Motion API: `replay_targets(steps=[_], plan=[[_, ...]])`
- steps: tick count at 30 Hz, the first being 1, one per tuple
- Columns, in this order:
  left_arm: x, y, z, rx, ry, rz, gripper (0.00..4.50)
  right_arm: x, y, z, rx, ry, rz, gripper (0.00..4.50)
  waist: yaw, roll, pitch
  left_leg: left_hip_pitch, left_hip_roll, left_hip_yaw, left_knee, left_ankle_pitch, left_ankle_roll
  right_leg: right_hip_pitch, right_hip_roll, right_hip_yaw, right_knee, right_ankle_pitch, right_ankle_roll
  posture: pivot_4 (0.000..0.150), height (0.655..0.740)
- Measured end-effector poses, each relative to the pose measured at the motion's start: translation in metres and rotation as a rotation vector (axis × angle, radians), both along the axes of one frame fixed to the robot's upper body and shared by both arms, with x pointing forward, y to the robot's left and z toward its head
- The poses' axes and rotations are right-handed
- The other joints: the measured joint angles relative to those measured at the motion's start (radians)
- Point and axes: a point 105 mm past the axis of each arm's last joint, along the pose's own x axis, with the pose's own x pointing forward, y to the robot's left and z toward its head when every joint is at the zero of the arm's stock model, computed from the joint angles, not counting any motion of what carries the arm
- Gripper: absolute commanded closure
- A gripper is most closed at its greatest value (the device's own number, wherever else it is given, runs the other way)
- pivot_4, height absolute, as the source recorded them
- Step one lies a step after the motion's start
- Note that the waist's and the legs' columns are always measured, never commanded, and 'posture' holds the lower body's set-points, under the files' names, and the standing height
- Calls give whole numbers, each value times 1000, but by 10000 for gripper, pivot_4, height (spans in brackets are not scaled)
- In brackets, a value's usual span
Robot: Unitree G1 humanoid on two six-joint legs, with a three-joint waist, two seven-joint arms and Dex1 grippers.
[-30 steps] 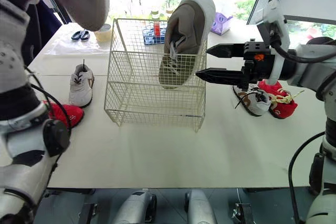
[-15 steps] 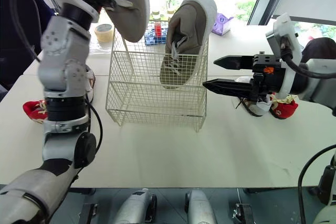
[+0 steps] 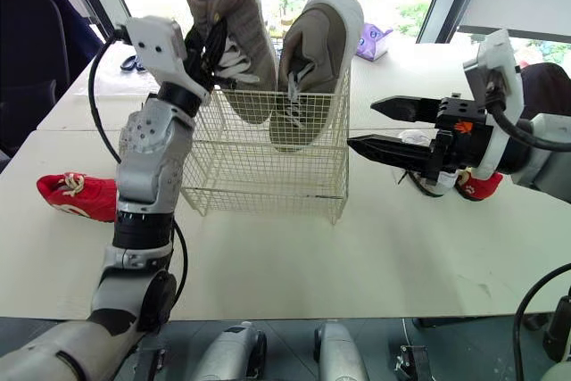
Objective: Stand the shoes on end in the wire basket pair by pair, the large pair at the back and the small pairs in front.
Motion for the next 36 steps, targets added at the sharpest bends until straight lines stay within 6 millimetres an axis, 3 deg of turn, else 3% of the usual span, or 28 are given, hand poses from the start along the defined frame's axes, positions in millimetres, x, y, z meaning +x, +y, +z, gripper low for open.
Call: replay_targets(steps=[7,10,13,18,22,26,32,36], plan=[[-9,10,-10,75,27,62,39472,9,6,-6,27,18,25,0,-4,1,0,1,0,1,0,0,0,0,0,1,0,0,0,1500,7400],[-10,12,-28,32,95,45,39472,12,8,-6,31,7,27,0,-2,1,-1,4,0,1,-1,-1,1,4,0,1,-1,0,0,1500,7400],[-10,17,-47,-52,191,11,24719,14,11,-10,30,20,38,0,-1,1,-1,12,0,0,-2,-5,8,13,0,0,-4,0,0,1500,7400],[-16,16,-47,-38,220,-34,728,17,11,-12,30,19,40,0,0,1,-1,14,0,0,0,-5,9,15,0,0,-3,0,0,1500,7400],[-22,23,-42,2,259,-59,728,20,13,-17,22,27,43,0,-9,1,-1,15,1,0,-1,-5,9,15,1,1,-2,0,0,1500,7400],[-41,32,-29,39,278,-126,728,23,14,-21,18,37,48,0,-4,1,-1,14,1,-1,-1,-5,9,15,0,0,-3,0,0,1500,7400],[-63,54,-62,37,522,-261,728,29,12,-27,14,49,37,0,-3,1,-1,14,1,-1,-1,-5,8,15,0,0,-3,0,0,1500,7400],[-92,79,-54,-43,578,-419,728,36,7,-38,38,83,-9,0,-7,1,-1,14,1,-2,-1,-4,7,14,0,0,-4,0,0,1500,7400]])
